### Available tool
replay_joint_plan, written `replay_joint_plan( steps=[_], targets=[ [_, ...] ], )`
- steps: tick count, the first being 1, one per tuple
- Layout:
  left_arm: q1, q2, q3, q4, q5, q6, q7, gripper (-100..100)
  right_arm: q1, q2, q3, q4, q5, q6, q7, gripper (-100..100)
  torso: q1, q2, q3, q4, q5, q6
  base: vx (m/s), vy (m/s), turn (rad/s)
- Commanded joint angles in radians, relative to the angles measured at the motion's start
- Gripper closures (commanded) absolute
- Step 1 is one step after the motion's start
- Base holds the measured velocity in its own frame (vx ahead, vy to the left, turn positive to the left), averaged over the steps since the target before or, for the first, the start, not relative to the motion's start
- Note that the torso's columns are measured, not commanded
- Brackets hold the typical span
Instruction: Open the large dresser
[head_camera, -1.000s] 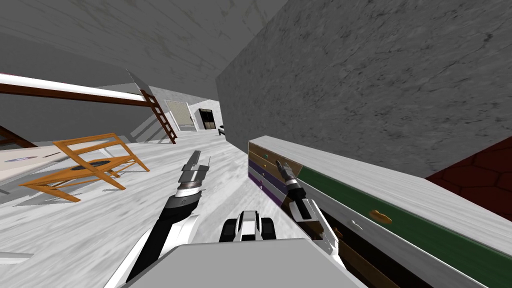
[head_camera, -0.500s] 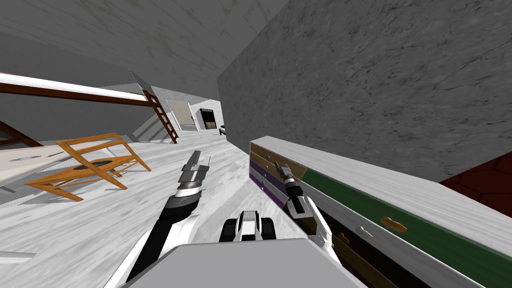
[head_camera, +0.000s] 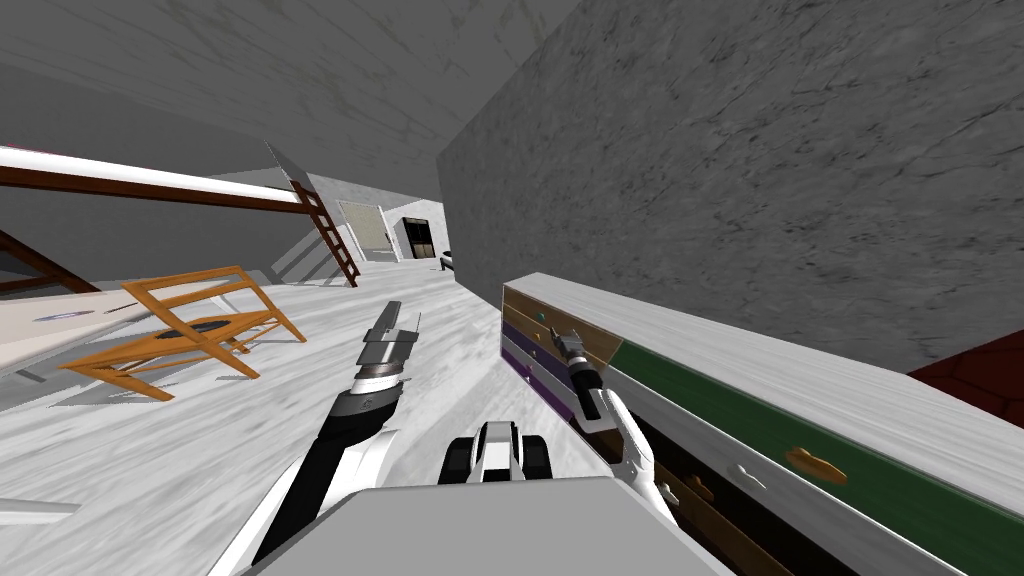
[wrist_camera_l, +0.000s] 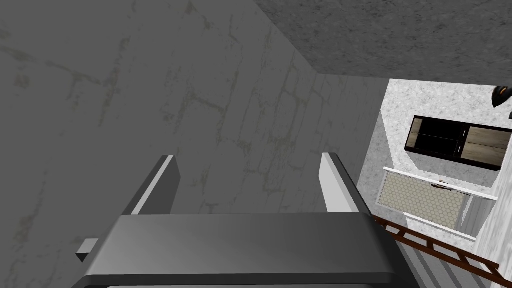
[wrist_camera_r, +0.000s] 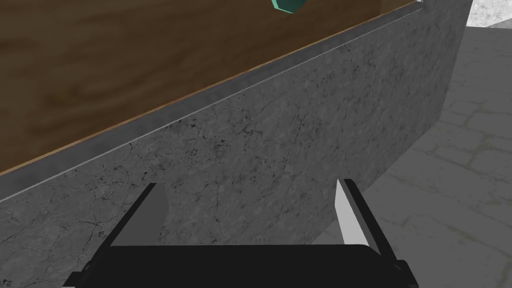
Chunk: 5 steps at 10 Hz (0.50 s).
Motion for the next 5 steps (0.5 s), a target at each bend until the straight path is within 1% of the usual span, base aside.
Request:
replay_joint_plan(
  steps=[1, 2, 3, 4, 5],
  targets=[
    [0.0, 0.0, 0.0, 0.0, 0.0, 0.0, 0.0, 0, -0.034, 0.008, -0.005, 0.06, 0.071, 0.045, 0.047, -100, 0.0, 0.0, 0.0, 0.0, 0.0, 0.0, 0.034, 0.049, 0.029],
    [0.0, 0.0, 0.0, 0.0, 0.0, 0.0, 0.0, 0, -0.034, 0.008, -0.005, 0.06, 0.081, 0.045, 0.047, -100, 0.001, 0.0, 0.0, 0.0, 0.0, 0.0, 0.033, 0.042, 0.012],
    [0.0, 0.0, 0.0, 0.0, 0.0, 0.0, 0.0, 0, -0.052, 0.013, -0.005, 0.094, 0.122, 0.077, 0.075, -100, 0.0, 0.0, 0.0, 0.0, 0.0, 0.0, 0.036, 0.044, 0.023],
    [0.0, 0.0, 0.0, 0.0, 0.0, 0.0, 0.0, 0, -0.052, 0.013, -0.005, 0.094, 0.129, 0.077, 0.075, -100, 0.0, 0.0, 0.0, 0.0, 0.0, 0.0, 0.036, 0.035, 0.017],
    [0.0, 0.0, 0.0, 0.0, 0.0, 0.0, 0.0, 0, -0.07, 0.018, -0.006, 0.128, 0.169, 0.108, 0.104, -100, -0.001, 0.0, 0.0, 0.0, 0.0, 0.0, 0.043, 0.036, 0.027]
  ],
)
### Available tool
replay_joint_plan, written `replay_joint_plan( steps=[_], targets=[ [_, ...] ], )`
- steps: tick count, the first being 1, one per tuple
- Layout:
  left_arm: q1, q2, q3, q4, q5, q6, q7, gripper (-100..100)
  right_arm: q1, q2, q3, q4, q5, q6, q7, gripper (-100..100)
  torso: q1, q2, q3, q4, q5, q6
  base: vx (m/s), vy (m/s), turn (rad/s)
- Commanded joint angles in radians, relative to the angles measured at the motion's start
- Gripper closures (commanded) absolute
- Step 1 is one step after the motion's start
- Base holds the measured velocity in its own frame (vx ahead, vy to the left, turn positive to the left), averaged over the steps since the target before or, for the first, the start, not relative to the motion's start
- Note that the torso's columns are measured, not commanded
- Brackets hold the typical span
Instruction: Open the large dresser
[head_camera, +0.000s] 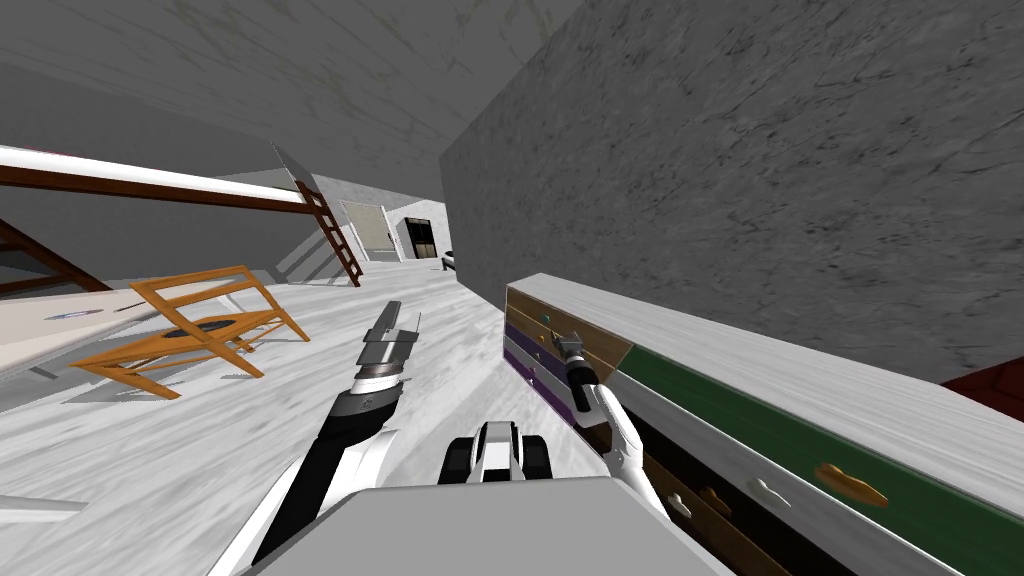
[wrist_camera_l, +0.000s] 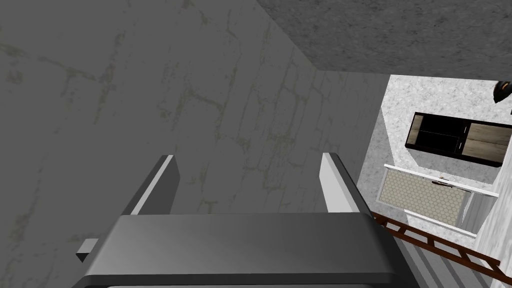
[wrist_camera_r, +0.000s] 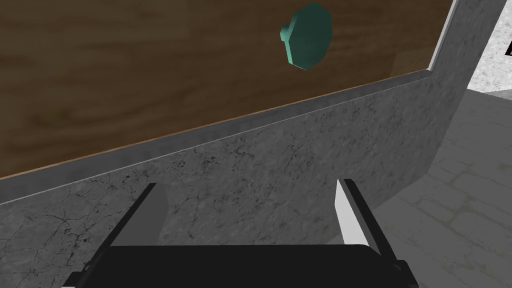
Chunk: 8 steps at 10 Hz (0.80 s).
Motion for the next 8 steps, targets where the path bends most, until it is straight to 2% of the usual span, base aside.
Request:
replay_joint_plan(
  steps=[1, 2, 3, 4, 6, 7, 8],
  targets=[
    [0.0, 0.0, 0.0, 0.0, 0.0, 0.0, 0.0, 0, -0.035, 0.014, -0.004, 0.071, 0.082, 0.06, 0.062, -100, 0.0, 0.0, 0.0, 0.0, 0.0, 0.0, 0.058, 0.051, 0.037],
    [0.0, 0.0, 0.0, 0.0, 0.0, 0.0, 0.0, 0, -0.035, 0.014, -0.004, 0.074, 0.108, 0.063, 0.062, -100, 0.001, -0.001, -0.001, 0.0, 0.0, 0.0, 0.042, 0.045, 0.017],
    [0.0, 0.0, 0.0, 0.0, 0.0, 0.0, 0.0, 0, -0.053, 0.02, -0.004, 0.109, 0.143, 0.095, 0.09, -100, 0.001, 0.0, 0.0, 0.0, 0.0, 0.0, 0.033, 0.047, 0.026],
    [0.0, 0.0, 0.0, 0.0, 0.0, 0.0, 0.0, 0, -0.053, 0.02, -0.004, 0.109, 0.155, 0.095, 0.09, -100, 0.001, 0.001, 0.0, 0.0, 0.0, 0.0, 0.025, 0.035, 0.013],
    [0.0, 0.0, 0.0, 0.0, 0.0, 0.0, 0.0, 0, -0.089, 0.034, -0.006, 0.18, 0.232, 0.152, 0.145, -100, 0.0, 0.0, 0.0, 0.0, 0.0, 0.0, 0.045, 0.047, 0.036],
    [0.0, 0.0, 0.0, 0.0, 0.0, 0.0, 0.0, 0, -0.089, 0.034, -0.006, 0.18, 0.249, 0.157, 0.145, -100, 0.002, -0.001, -0.001, 0.0, 0.0, 0.0, 0.048, 0.049, 0.009],
    [0.0, 0.0, 0.0, 0.0, 0.0, 0.0, 0.0, 0, -0.106, 0.041, -0.006, 0.215, 0.292, 0.187, 0.172, -100, 0.001, -0.001, -0.001, 0.0, 0.0, 0.0, 0.042, 0.044, 0.015]
  ],
)
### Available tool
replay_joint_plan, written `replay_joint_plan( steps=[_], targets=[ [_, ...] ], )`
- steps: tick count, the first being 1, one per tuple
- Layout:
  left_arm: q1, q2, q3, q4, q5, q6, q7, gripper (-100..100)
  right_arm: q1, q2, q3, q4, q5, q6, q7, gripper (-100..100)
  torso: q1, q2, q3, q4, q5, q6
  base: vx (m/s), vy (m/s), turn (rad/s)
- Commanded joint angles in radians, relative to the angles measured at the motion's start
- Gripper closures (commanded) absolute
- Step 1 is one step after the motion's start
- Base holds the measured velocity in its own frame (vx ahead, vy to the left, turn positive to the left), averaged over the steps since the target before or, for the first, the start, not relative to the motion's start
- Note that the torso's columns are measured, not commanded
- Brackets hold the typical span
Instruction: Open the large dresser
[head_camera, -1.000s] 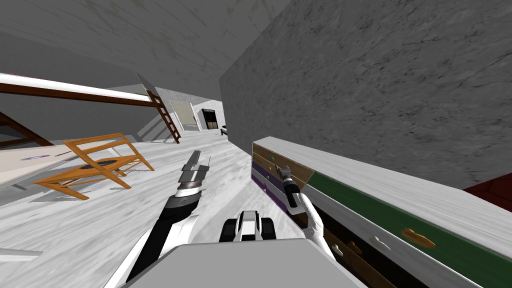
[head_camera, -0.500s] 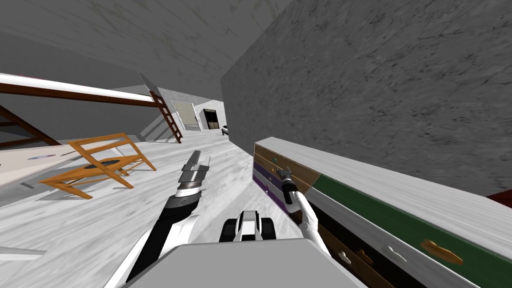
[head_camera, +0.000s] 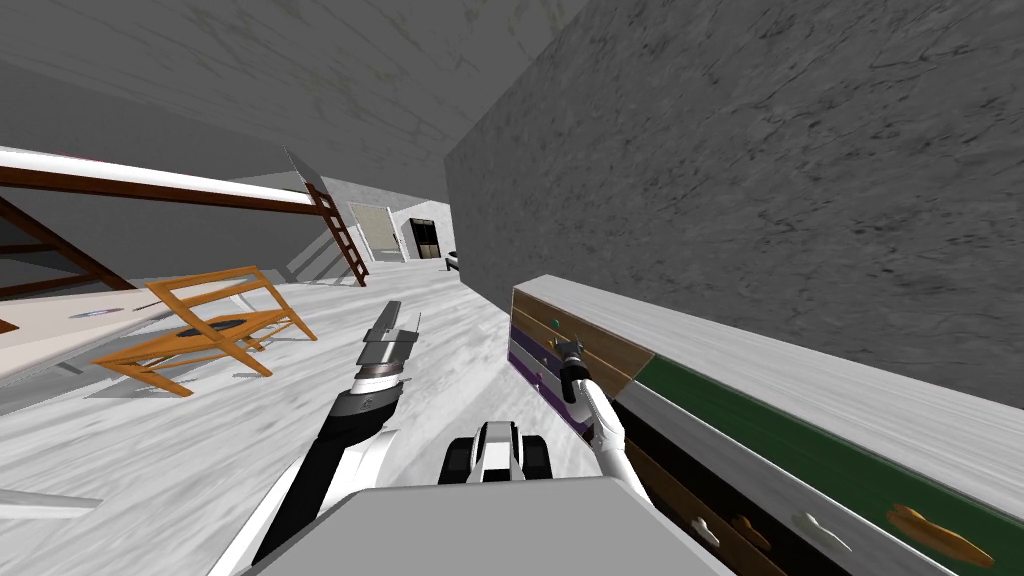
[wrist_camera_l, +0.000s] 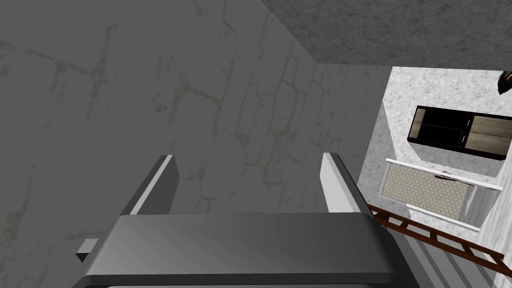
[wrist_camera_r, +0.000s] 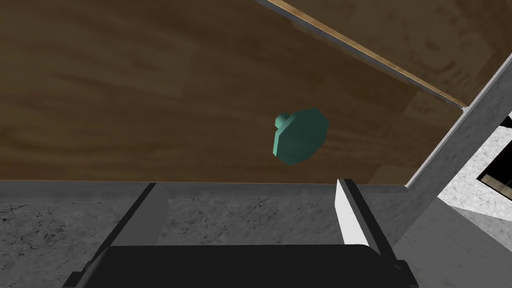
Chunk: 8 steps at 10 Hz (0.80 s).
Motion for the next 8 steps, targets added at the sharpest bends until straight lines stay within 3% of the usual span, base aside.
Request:
replay_joint_plan(
  steps=[1, 4, 6, 7, 8],
  targets=[
    [0.0, 0.0, 0.0, 0.0, 0.0, 0.0, 0.0, 0, -0.037, 0.01, 0.003, 0.069, 0.076, 0.075, 0.062, -100, 0.0, 0.001, 0.001, 0.0, 0.0, 0.0, 0.043, 0.056, 0.042],
    [0.0, 0.0, 0.0, 0.0, 0.0, 0.0, 0.0, 0, -0.053, 0.015, 0.003, 0.104, 0.14, 0.104, 0.087, -100, -0.001, 0.001, 0.001, 0.0, 0.0, 0.0, 0.036, 0.036, 0.017],
    [0.0, 0.0, 0.0, 0.0, 0.0, 0.0, 0.0, 0, -0.084, 0.022, 0.002, 0.165, 0.204, 0.157, 0.135, -100, -0.001, 0.001, 0.001, 0.0, 0.0, 0.0, 0.04, 0.033, 0.031],
    [0.0, 0.0, 0.0, 0.0, 0.0, 0.0, 0.0, 0, -0.084, 0.022, 0.002, 0.165, 0.22, 0.157, 0.135, -100, 0.0, -0.001, 0.0, 0.0, 0.0, 0.0, 0.04, 0.042, 0.01],
    [0.0, 0.0, 0.0, 0.0, 0.0, 0.0, 0.0, 0, -0.098, 0.024, 0.001, 0.193, 0.253, 0.182, 0.157, -100, 0.0, 0.0, 0.0, 0.0, 0.0, 0.0, 0.031, 0.047, 0.019]
  ],
)
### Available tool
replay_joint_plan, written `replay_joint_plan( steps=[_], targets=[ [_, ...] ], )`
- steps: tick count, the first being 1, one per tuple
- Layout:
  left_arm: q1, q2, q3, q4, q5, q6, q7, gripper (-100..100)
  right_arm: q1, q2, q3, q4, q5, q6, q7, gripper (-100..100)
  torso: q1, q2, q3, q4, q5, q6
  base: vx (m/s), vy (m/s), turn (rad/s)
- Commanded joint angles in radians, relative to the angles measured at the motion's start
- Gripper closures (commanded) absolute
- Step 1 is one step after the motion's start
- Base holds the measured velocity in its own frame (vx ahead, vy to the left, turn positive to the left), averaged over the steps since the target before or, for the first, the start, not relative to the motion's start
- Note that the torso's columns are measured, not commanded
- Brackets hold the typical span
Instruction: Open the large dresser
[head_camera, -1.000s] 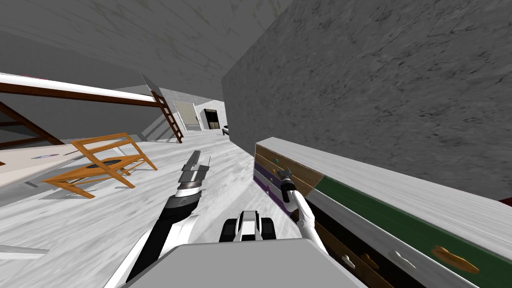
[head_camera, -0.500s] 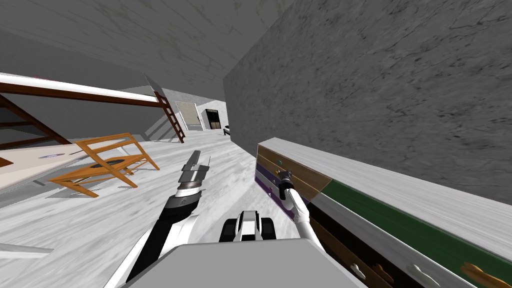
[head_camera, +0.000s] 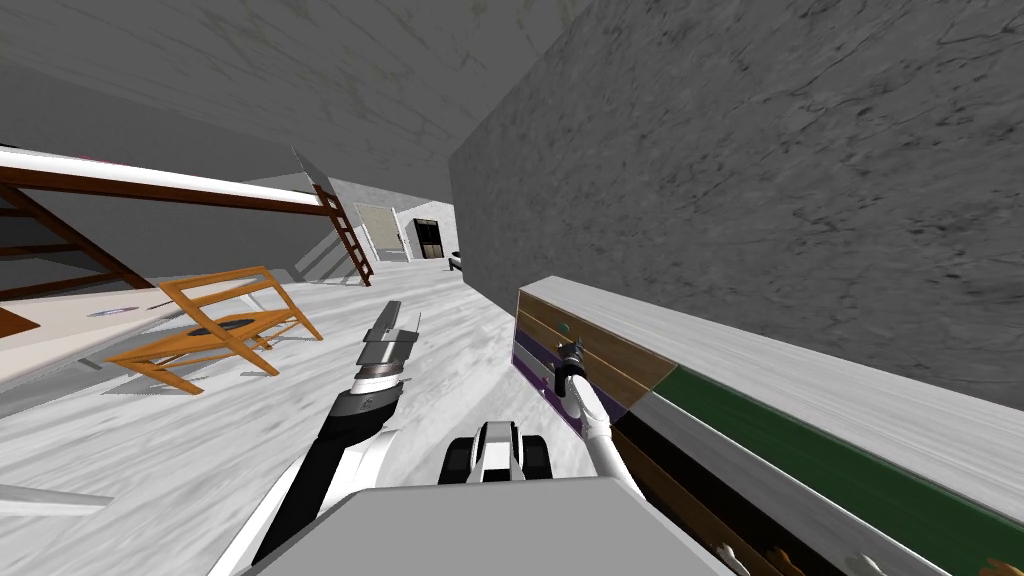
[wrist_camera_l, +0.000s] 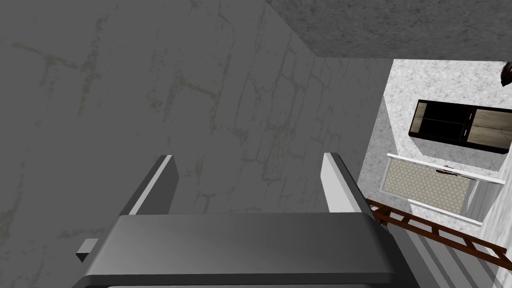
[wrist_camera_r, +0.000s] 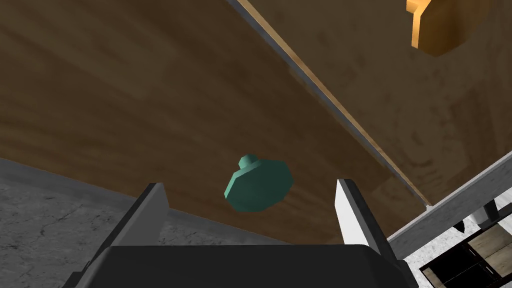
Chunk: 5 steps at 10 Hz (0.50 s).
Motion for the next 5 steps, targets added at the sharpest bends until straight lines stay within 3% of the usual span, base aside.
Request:
replay_joint_plan(
  steps=[1, 5],
  targets=[
    [0.0, 0.0, 0.0, 0.0, 0.0, 0.0, 0.0, 0, -0.028, 0.002, -0.001, 0.059, 0.084, 0.052, 0.042, -100, 0.0, 0.001, 0.0, 0.0, 0.0, 0.0, 0.046, 0.051, 0.03],
    [0.0, 0.0, 0.0, 0.0, 0.0, 0.0, 0.0, 0, -0.06, -0.005, -0.002, 0.121, 0.176, 0.109, 0.093, -100, -0.002, 0.001, 0.001, 0.0, -0.001, 0.0, 0.033, 0.032, 0.018]
  ],
)
